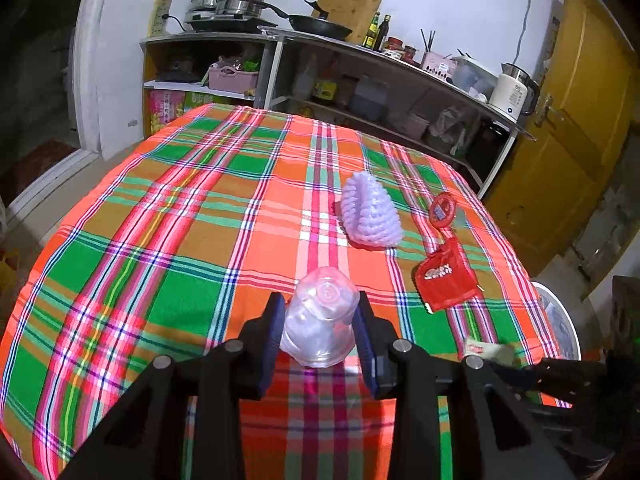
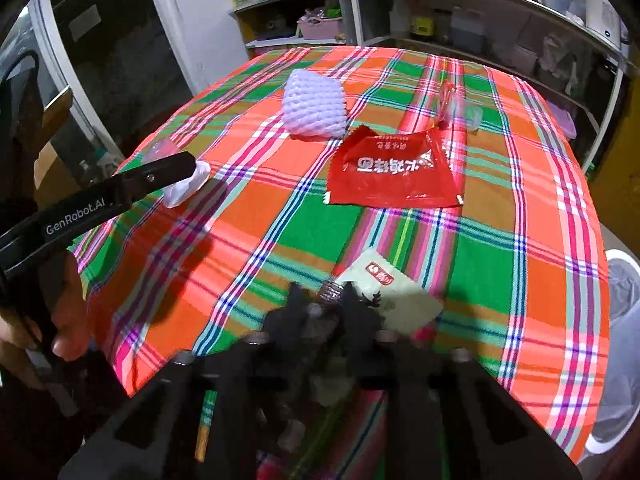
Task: Collect trash
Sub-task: 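Lift the brown coffee packet with the right tool while the left tool holds the clear cup, then carry the coffee packet and clear cup over the trash bin with both tools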
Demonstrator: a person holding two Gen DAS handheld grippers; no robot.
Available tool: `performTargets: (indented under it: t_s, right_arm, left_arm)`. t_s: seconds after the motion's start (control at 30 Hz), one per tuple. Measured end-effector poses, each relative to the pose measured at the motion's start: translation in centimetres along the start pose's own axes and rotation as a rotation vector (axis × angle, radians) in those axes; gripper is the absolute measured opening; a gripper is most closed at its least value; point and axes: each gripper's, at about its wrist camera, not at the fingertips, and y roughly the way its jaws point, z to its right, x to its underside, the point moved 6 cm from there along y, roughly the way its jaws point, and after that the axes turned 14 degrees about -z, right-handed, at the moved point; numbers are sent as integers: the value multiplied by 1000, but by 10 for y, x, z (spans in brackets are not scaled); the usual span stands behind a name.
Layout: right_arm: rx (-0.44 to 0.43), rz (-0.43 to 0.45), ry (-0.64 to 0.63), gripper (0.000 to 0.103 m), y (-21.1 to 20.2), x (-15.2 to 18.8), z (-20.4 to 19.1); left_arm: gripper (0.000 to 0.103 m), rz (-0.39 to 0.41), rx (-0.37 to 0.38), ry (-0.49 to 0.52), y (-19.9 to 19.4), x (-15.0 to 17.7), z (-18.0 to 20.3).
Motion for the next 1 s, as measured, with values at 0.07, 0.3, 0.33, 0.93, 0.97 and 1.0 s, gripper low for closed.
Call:
performTargets:
  t_s: [0.07,0.3,0.33,0.93,0.97,1.0]
  right_arm:
    - [-2,5,2,5,0,1,1]
    - [-19,75,5,2,-22,2,3]
    - [-23,85,6,2,-25,2,4]
    - [-47,-7,29,36,-18,50,-5]
    - [-48,-5,28,26,-18,49,-5]
    - [-42,-6,26,25,-17,50,-5]
  left_arm:
    - [36,-1,1,7,-2,2,3]
    - [36,0,-6,21,-7,7,11]
    - [36,0,-6,23,-8,8,12]
    - [36,5,-6,54,-21,20,30]
    - [36,5,-6,55,-22,21,31]
    - [36,4,-6,57,-22,22,31]
